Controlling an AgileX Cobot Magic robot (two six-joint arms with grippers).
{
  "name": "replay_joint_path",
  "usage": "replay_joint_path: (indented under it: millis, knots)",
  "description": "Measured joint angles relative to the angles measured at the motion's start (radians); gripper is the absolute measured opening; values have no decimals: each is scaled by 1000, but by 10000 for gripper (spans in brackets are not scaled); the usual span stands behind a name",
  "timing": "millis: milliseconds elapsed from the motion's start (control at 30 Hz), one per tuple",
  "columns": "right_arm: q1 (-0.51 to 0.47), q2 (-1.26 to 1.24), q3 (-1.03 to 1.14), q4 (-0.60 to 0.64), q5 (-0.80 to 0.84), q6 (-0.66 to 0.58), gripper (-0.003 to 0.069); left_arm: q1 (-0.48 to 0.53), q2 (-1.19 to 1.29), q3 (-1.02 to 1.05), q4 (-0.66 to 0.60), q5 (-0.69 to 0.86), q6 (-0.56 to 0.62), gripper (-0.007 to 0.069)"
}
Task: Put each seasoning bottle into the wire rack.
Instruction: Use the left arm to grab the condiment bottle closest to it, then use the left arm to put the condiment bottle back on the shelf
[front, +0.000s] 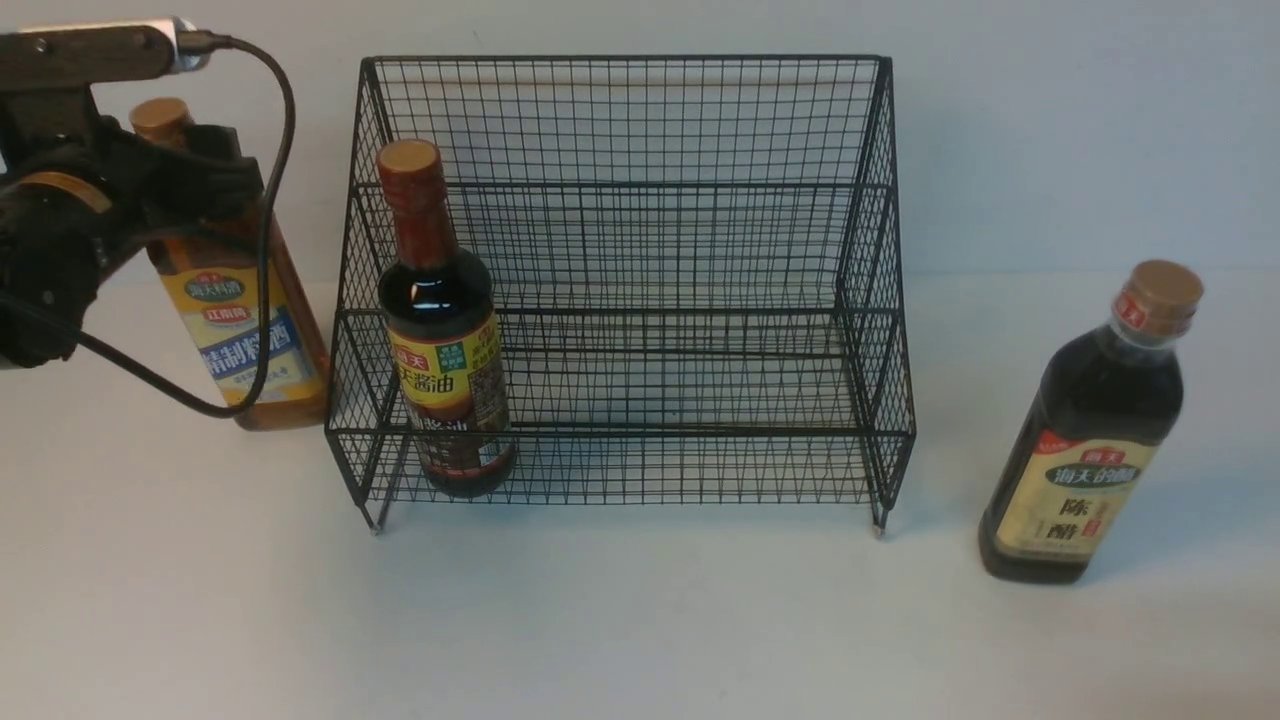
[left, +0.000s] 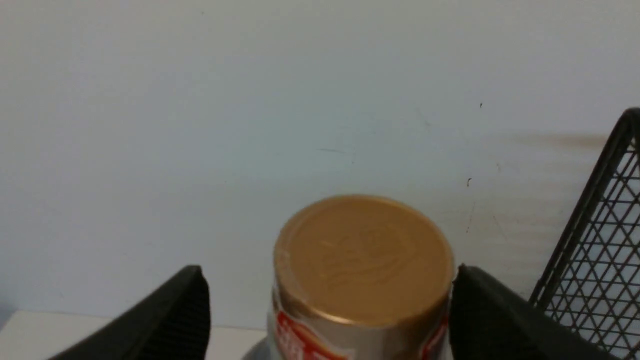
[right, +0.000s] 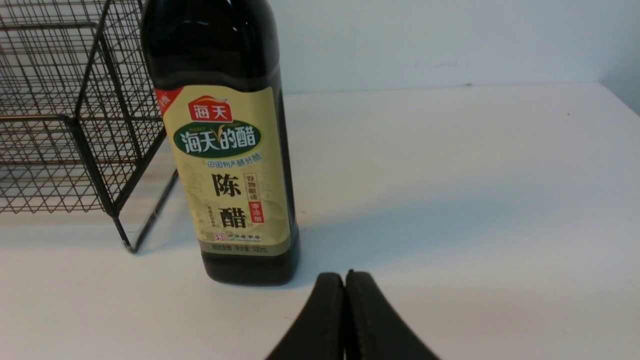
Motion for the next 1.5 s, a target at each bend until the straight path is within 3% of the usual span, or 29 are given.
replay_joint_path:
  millis: [67, 200, 233, 300, 500, 800, 1267, 1500]
  knots:
    - [0, 0, 0, 0, 0, 0, -12, 0, 14, 0, 0, -15, 0, 572]
    - [0, 0, 0, 0, 0, 0, -12, -1, 19, 0, 0, -37, 0, 426]
    - [0, 0, 0, 0, 0, 0, -12, -1, 19, -1, 0, -53, 0, 356]
    - [0, 0, 0, 0, 0, 0, -12, -1, 19, -3, -2, -66, -3, 307]
    - [0, 0, 0, 0, 0, 0, -12, -1, 6, -3, 0, -52, -4, 313]
    - [0, 0, 0, 0, 0, -4, -12, -1, -179, -21, 71, 122, -4, 310]
    - [0, 0, 0, 0, 0, -7, -12, -32, -215, -317, 79, 277, -13, 310]
    - [0, 0, 0, 0, 0, -7, -12, -32, -214, -468, 60, 284, -41, 310]
